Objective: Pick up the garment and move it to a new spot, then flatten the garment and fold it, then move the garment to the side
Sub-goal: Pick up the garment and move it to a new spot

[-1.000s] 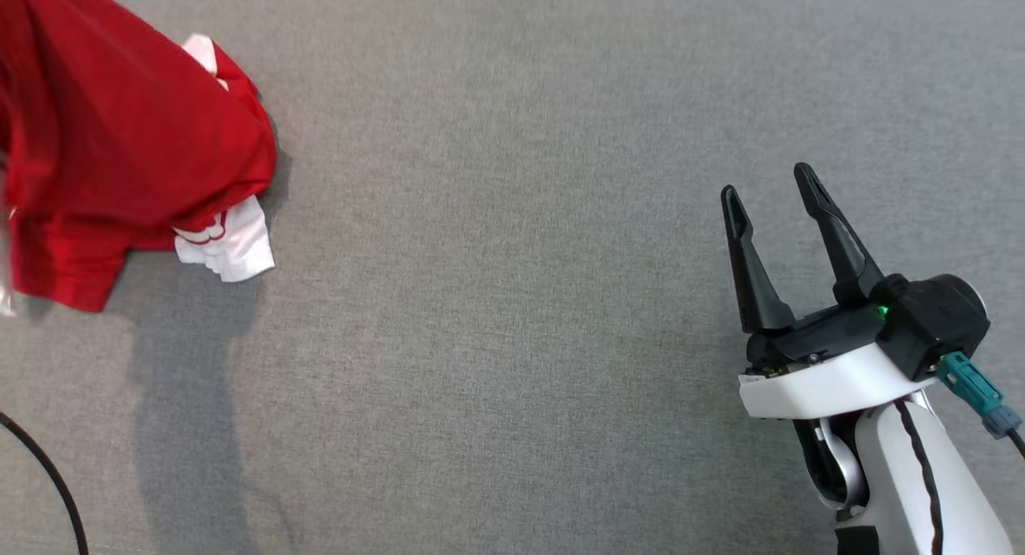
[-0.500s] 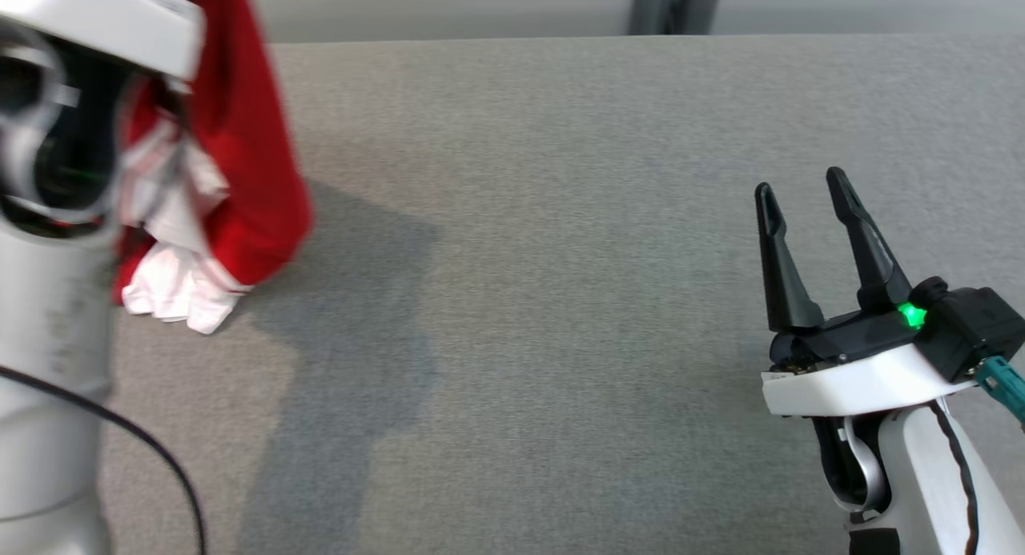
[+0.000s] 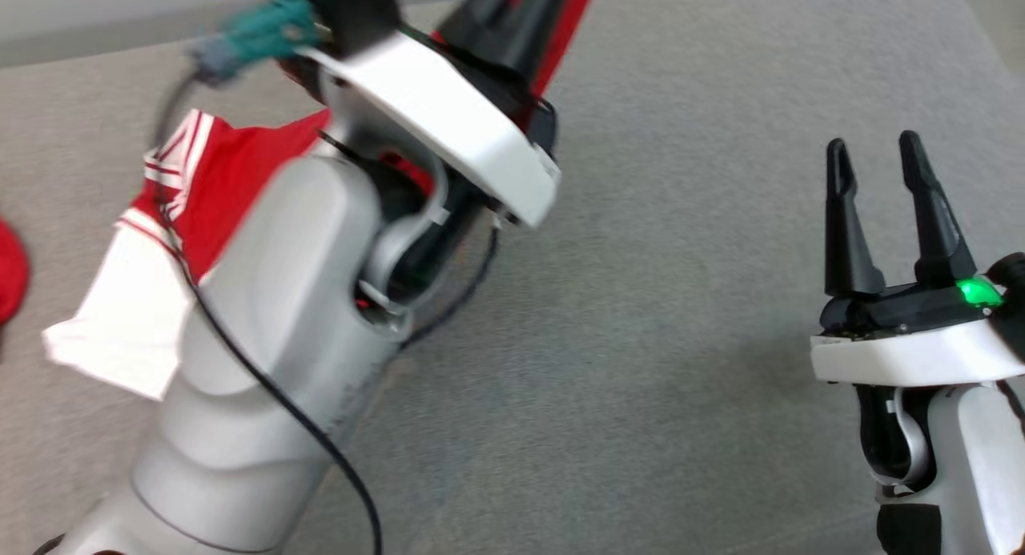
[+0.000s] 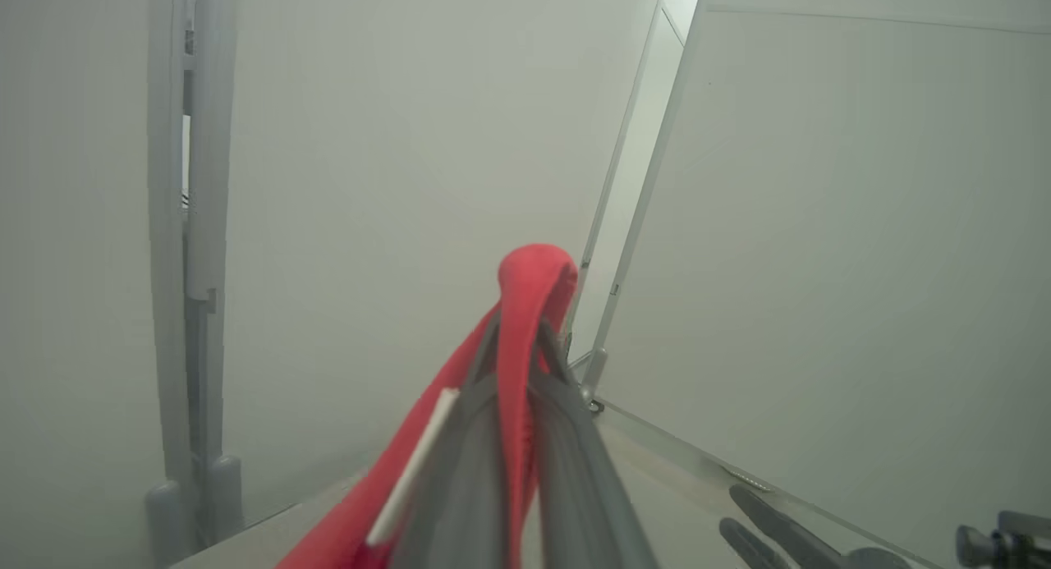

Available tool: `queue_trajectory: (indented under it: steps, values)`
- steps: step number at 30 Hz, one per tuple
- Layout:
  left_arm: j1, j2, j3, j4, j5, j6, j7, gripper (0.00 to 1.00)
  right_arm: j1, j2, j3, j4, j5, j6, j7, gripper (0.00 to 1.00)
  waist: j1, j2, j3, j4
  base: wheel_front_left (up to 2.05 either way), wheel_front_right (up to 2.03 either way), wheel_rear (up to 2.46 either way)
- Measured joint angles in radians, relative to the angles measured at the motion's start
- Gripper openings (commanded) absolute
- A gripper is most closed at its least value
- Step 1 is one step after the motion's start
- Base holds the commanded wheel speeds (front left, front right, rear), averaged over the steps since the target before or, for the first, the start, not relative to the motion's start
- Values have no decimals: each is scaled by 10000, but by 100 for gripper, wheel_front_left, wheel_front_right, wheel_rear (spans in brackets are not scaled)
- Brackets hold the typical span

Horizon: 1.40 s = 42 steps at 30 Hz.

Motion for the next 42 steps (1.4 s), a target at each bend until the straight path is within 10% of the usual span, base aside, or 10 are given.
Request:
queue_trajectory:
  steps: [12, 13, 14, 15, 30, 42]
  values:
    - [-105, -125, -2853, 2481, 84, 155, -1174, 0, -89, -10, -215, -42, 573, 0, 2, 100, 0, 0, 824, -1775, 0, 0, 0]
    - [-121, -123, -3120, 2635, 27, 150, -1189, 15, -89, -8, -213, -42, 579, 0, 0, 100, 0, 0, 859, -1849, 0, 0, 0]
    - [-129, -121, -3379, 2769, 6, 117, -1191, 76, -89, -8, -209, -40, 581, 0, 2, 100, 0, 0, 881, -1901, 0, 0, 0]
    - [-142, -130, -3591, 2874, -88, 96, -1216, 100, -89, -8, -221, -38, 583, 0, 2, 100, 1, 0, 891, -1930, 0, 0, 0]
    - [-487, -69, -4357, 3898, -740, 328, -2700, 100, -17, -4, -385, -96, 134, 0, 2, 100, 0, 0, 322, -811, 0, 0, 0]
    - [2011, 2360, -2242, 2640, -33, 1262, -4130, 100, 839, 6, 142, -234, -669, 0, 2, 100, 0, 0, -814, 966, 0, 0, 0]
